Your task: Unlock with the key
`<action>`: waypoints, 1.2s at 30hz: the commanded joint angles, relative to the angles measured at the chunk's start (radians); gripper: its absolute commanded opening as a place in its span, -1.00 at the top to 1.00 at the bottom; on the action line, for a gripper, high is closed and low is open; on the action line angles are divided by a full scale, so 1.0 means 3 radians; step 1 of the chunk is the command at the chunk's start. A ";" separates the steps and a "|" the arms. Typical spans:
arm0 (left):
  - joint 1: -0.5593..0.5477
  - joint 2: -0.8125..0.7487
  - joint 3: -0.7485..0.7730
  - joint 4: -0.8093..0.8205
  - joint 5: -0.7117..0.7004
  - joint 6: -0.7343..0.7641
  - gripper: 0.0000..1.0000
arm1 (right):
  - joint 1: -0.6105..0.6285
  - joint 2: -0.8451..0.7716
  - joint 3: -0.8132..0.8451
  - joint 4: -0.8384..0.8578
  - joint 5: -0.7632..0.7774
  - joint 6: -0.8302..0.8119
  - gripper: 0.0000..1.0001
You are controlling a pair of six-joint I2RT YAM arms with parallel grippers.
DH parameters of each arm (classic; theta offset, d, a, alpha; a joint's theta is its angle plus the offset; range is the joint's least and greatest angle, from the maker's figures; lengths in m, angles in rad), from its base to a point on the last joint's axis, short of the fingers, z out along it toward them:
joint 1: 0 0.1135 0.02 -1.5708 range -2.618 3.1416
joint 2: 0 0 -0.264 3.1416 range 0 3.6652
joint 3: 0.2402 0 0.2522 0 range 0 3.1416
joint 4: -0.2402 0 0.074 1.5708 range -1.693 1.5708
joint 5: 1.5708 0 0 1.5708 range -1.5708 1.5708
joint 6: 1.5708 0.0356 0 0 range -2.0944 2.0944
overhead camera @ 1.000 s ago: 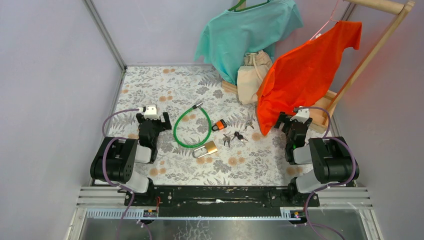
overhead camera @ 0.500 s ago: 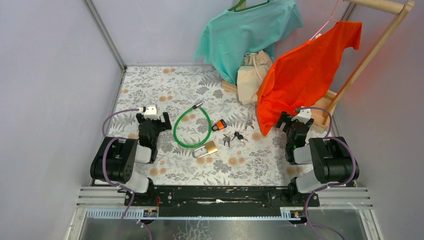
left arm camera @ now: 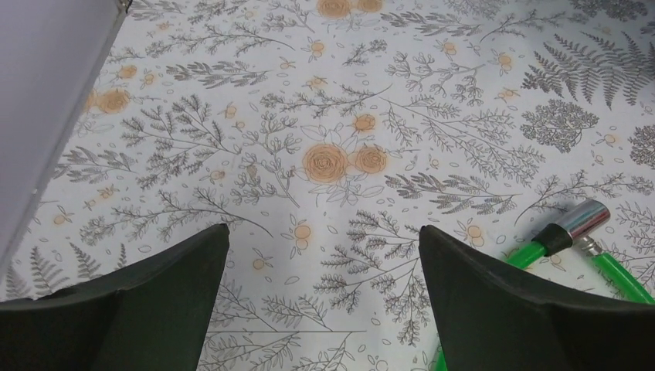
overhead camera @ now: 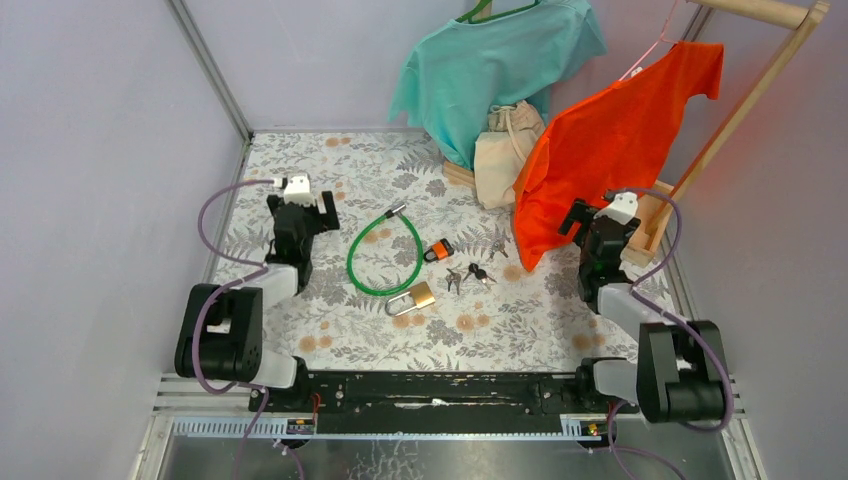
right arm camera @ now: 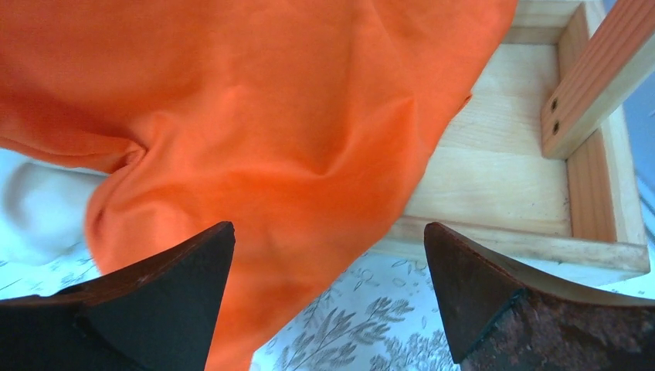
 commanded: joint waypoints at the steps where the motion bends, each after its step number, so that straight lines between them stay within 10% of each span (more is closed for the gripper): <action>1: 0.0045 -0.0104 0.0542 -0.1376 0.0103 0.0199 -1.00 | 0.0004 -0.0428 0.0272 -0.1101 -0.0360 0.0483 -0.98; 7: 0.0114 -0.0148 0.1105 -0.2340 0.0395 0.0226 -1.00 | 0.0001 -0.1033 0.0272 -0.1593 -0.0546 0.2085 -0.98; 11: 0.0144 -0.0131 0.1364 -0.2780 0.0578 0.0216 -1.00 | 0.0068 -0.1107 0.0130 -0.1448 -0.1183 0.1886 -0.99; 20: 0.0174 -0.0144 0.1551 -0.3214 0.0886 0.0316 -1.00 | 0.1464 -0.0939 0.0294 -0.1931 -0.0405 0.1665 -0.99; 36: 0.0179 -0.0258 0.1639 -0.3683 0.1550 0.0534 -1.00 | 0.2509 0.0744 0.1503 -0.2478 0.0298 0.1654 -0.33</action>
